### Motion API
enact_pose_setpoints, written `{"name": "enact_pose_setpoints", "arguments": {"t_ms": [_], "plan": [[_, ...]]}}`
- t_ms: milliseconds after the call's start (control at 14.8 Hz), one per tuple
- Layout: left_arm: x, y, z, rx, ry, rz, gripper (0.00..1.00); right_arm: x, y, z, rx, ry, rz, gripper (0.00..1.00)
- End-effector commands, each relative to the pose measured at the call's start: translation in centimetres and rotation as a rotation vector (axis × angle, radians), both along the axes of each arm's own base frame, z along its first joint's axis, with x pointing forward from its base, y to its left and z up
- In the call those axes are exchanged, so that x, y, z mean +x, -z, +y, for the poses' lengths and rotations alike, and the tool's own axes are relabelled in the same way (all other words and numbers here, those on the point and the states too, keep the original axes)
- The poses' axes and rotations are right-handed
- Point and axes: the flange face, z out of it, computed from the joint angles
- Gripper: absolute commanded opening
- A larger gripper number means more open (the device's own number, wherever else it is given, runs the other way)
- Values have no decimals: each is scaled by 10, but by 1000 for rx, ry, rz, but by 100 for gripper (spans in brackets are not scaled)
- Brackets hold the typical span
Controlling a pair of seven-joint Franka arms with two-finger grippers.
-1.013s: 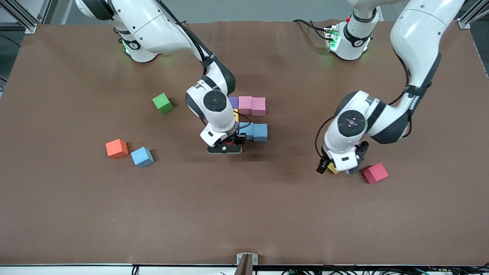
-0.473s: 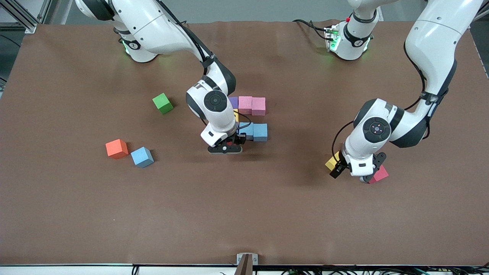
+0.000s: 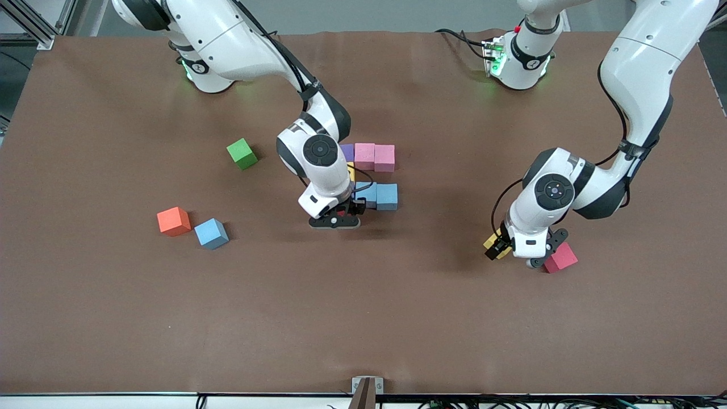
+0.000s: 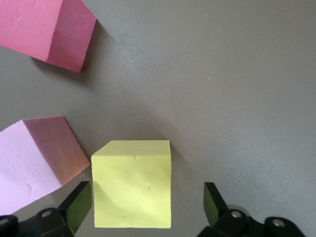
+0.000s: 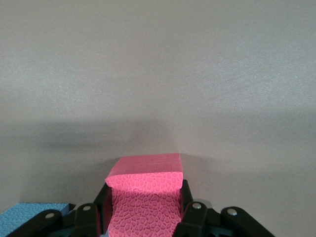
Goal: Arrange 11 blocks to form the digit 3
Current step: 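Reach the left gripper to the yellow cube beside the pink cube, then close the left gripper on the yellow cube and lift it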
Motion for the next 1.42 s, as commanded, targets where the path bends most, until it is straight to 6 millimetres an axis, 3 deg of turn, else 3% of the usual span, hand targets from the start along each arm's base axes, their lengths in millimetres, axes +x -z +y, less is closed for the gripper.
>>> {"name": "enact_pose_setpoints", "arguments": {"t_ms": [0, 878, 1081, 1351], "plan": [[-3, -4, 8, 10, 13, -15, 100, -5, 4, 3, 2, 6, 12, 4], [-9, 9, 16, 11, 69, 15, 100, -8, 3, 5, -8, 14, 26, 4], [-8, 12, 16, 7, 72, 18, 82, -9, 5, 5, -11, 9, 27, 8], [-4, 18, 14, -4, 74, 18, 73, -6, 9, 3, -14, 10, 30, 15]]}}
